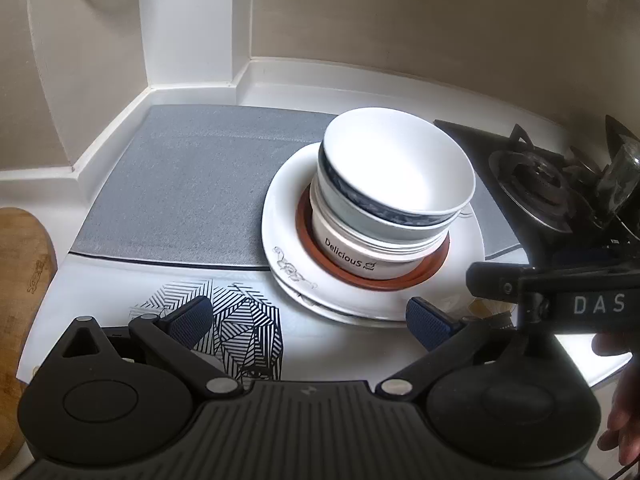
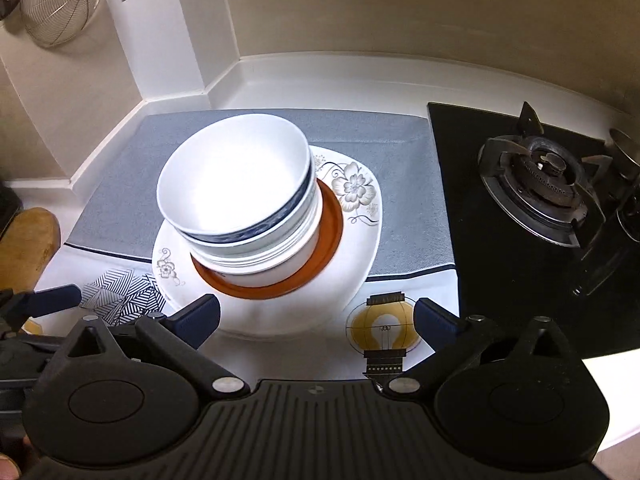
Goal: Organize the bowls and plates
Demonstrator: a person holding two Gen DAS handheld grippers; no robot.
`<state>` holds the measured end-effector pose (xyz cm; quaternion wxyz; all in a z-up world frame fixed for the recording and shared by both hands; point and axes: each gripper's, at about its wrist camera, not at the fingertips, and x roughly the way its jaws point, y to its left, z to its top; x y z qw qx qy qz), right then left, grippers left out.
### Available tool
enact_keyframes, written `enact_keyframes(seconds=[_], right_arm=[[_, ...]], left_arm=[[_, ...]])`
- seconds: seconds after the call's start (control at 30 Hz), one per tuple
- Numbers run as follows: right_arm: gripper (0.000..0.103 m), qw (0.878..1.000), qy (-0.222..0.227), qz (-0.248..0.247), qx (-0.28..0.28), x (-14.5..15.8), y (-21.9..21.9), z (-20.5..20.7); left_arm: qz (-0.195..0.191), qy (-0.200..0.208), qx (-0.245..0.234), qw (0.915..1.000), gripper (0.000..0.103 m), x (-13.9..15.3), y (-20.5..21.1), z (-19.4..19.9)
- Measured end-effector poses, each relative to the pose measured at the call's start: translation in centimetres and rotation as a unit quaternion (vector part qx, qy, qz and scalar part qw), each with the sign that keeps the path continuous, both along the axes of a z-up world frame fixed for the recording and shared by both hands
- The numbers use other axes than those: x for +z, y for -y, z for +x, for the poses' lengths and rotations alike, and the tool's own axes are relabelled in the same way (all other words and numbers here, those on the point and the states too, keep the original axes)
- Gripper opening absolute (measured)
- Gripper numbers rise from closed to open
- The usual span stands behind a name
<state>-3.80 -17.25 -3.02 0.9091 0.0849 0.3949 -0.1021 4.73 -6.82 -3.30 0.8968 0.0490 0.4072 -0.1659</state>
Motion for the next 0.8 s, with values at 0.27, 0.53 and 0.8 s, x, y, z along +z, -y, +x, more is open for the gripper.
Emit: enact_keyframes(seconds=[0.27, 0.53, 0.8], right_arm=[[0.102, 1.0, 0.007, -0.018, 0.003, 0.26, -0.2, 0.24], [0.102, 1.0, 0.008, -0.024, 0.004, 0.19, -0.42, 0.16], [0.102, 0.999, 0.011, -0.03, -0.007, 0.39, 0.39, -0.41]], left_arm=[[0.005, -0.001, 0.015, 0.9999, 0.103, 0.05, -0.56, -0.16], [0.011, 0.001, 0.022, 0.9997, 0.103, 0.17, -0.76, -0.23], [0.007, -0.002, 0.027, 0.9996, 0.103, 0.11, -0.66, -0.17]])
